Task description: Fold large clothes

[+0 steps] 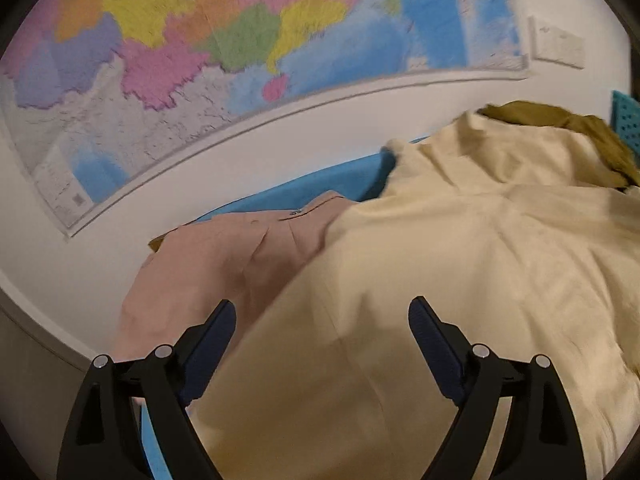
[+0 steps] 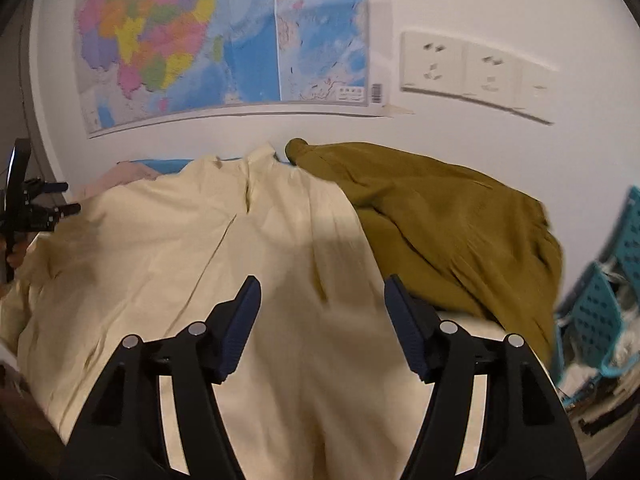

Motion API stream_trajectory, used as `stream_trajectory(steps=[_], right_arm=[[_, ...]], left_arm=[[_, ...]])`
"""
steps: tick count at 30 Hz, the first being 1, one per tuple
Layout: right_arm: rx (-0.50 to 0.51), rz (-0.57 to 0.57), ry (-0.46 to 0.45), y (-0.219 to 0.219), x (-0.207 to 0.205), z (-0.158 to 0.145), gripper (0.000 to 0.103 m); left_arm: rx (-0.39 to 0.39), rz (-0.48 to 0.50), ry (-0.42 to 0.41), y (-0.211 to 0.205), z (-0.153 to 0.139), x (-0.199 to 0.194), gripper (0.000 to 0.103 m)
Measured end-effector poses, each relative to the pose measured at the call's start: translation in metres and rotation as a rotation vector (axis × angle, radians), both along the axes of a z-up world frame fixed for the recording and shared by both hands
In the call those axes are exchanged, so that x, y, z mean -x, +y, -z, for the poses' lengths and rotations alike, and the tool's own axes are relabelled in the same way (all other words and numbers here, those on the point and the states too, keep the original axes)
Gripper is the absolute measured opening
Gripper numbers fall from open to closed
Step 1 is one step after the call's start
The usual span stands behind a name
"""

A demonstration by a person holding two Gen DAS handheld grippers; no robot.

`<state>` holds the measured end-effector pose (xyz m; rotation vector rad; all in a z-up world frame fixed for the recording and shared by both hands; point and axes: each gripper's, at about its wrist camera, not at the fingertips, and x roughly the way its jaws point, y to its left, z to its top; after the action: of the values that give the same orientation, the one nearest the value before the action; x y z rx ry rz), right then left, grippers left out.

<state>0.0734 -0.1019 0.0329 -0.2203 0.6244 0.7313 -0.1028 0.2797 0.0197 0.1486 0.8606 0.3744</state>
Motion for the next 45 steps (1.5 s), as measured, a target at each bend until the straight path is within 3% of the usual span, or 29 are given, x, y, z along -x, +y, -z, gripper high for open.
stream_trajectory(steps=[5, 11, 14, 15, 16, 17, 18, 19, 20, 24, 26, 27, 28, 30, 32, 33, 34, 35, 36, 40, 42, 45], right_arm=[[0.097, -0.008, -0.046, 0.061, -0.059, 0.005, 0.063], [0.15, -0.103, -0.033, 0.114, -0.091, 0.013, 0.063], [0.181, -0.124, -0.019, 0.127, -0.095, 0.021, 0.058], [0.181, -0.13, -0.012, 0.13, -0.096, 0.021, 0.036], [0.187, -0.127, -0.005, 0.131, -0.098, 0.021, 0.018], [0.179, -0.127, 0.004, 0.13, -0.097, 0.02, 0.017], [0.137, -0.14, 0.034, 0.126, -0.099, 0.015, 0.008], [0.101, -0.154, 0.054, 0.123, -0.099, 0.011, 0.005], [0.05, -0.163, 0.065, 0.117, -0.099, 0.002, 0.005], [-0.176, -0.144, 0.065, 0.09, -0.099, -0.032, 0.004], [-0.238, -0.098, 0.054, 0.079, -0.104, -0.038, 0.004], [-0.243, -0.064, 0.063, 0.075, -0.11, -0.033, 0.004], [-0.232, -0.04, 0.092, 0.074, -0.117, -0.025, 0.004], [-0.187, -0.022, 0.154, 0.076, -0.127, -0.007, 0.007], [-0.131, 0.017, 0.148, 0.076, -0.128, 0.002, 0.025], [-0.136, 0.022, 0.136, 0.071, -0.125, 0.0, 0.035], [-0.159, 0.02, 0.126, 0.064, -0.12, -0.004, 0.037], [-0.178, 0.024, 0.115, 0.056, -0.116, -0.009, 0.039], [-0.198, 0.03, 0.091, 0.04, -0.107, -0.016, 0.043], [-0.232, 0.078, 0.063, -0.03, -0.08, -0.028, 0.061], [-0.238, 0.122, 0.086, -0.074, -0.065, -0.021, 0.061], [-0.227, 0.247, 0.14, -0.146, -0.042, 0.008, 0.072]], left_arm=[[0.019, -0.032, 0.07, 0.027, 0.019, -0.048, 0.085], [0.177, 0.059, 0.176, 0.043, 0.042, -0.082, 0.093], [0.183, 0.103, 0.216, 0.04, 0.052, -0.089, 0.092], [0.172, 0.116, 0.215, 0.039, 0.054, -0.09, 0.084], [0.165, 0.123, 0.208, 0.038, 0.054, -0.09, 0.068], [0.161, 0.122, 0.198, 0.038, 0.052, -0.09, 0.057], [0.157, 0.111, 0.183, 0.038, 0.049, -0.09, 0.042], [0.135, 0.087, 0.165, 0.037, 0.042, -0.089, 0.029], [0.117, 0.084, 0.147, 0.034, 0.035, -0.09, 0.023], [0.043, 0.074, 0.054, 0.025, -0.001, -0.103, 0.015], [-0.004, 0.048, 0.022, 0.026, -0.016, -0.115, 0.012], [-0.02, 0.035, 0.011, 0.028, -0.019, -0.12, 0.003], [-0.041, 0.015, 0.009, 0.031, -0.018, -0.126, 0.003], [0.039, 0.022, 0.046, 0.038, -0.007, -0.135, 0.008], [0.025, 0.017, 0.066, 0.036, 0.007, -0.135, 0.01], [0.002, 0.025, 0.066, 0.033, 0.013, -0.132, 0.022], [-0.003, 0.027, 0.06, 0.032, 0.015, -0.128, 0.042], [0.002, 0.023, 0.041, 0.031, 0.015, -0.122, 0.051], [0.017, 0.028, 0.028, 0.031, 0.014, -0.117, 0.06], [0.062, 0.06, -0.032, 0.014, 0.005, -0.09, 0.073], [0.062, 0.081, -0.06, -0.002, 0.0, -0.077, 0.077], [0.086, 0.144, -0.09, -0.029, -0.006, -0.057, 0.082]])
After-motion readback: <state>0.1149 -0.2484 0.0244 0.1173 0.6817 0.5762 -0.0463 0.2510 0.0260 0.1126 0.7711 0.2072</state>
